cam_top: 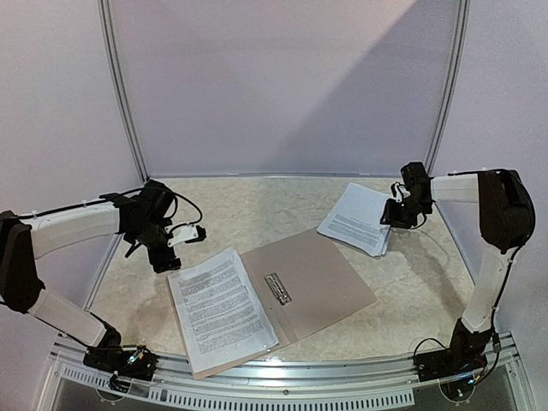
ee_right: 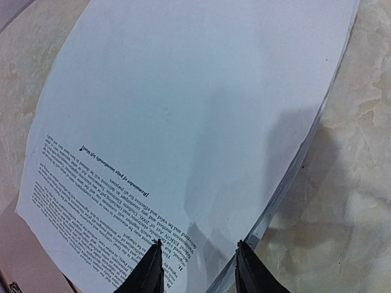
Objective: Put the files into the folder
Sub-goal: Adjust the file at the corner of the board.
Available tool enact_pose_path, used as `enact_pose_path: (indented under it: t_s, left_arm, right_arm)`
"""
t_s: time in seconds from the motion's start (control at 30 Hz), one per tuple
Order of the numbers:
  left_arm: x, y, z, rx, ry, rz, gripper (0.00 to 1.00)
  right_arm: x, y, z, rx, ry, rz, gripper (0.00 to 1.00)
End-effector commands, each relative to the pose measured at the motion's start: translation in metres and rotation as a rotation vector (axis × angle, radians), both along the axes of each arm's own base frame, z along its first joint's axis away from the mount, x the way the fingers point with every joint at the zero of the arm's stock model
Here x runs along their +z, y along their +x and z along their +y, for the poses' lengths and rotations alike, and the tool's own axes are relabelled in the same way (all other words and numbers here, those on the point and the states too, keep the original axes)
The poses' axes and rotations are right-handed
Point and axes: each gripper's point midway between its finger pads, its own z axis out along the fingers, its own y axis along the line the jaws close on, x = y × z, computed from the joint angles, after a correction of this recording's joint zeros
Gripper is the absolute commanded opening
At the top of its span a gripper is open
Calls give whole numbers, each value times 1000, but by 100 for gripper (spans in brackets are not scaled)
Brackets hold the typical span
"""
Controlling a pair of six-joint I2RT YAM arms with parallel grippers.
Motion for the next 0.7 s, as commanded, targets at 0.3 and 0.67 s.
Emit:
enact_pose_path:
  t_s: [0.3,0.67]
  left_arm:
    - [-4,-4,-6,-28,3,13,87]
    - [-4,-7,-5,-33,0,10,87]
  right_arm:
    - [19,-4,29,132,-13,-46,48]
    - [21,-73,47,387,-211,66,53]
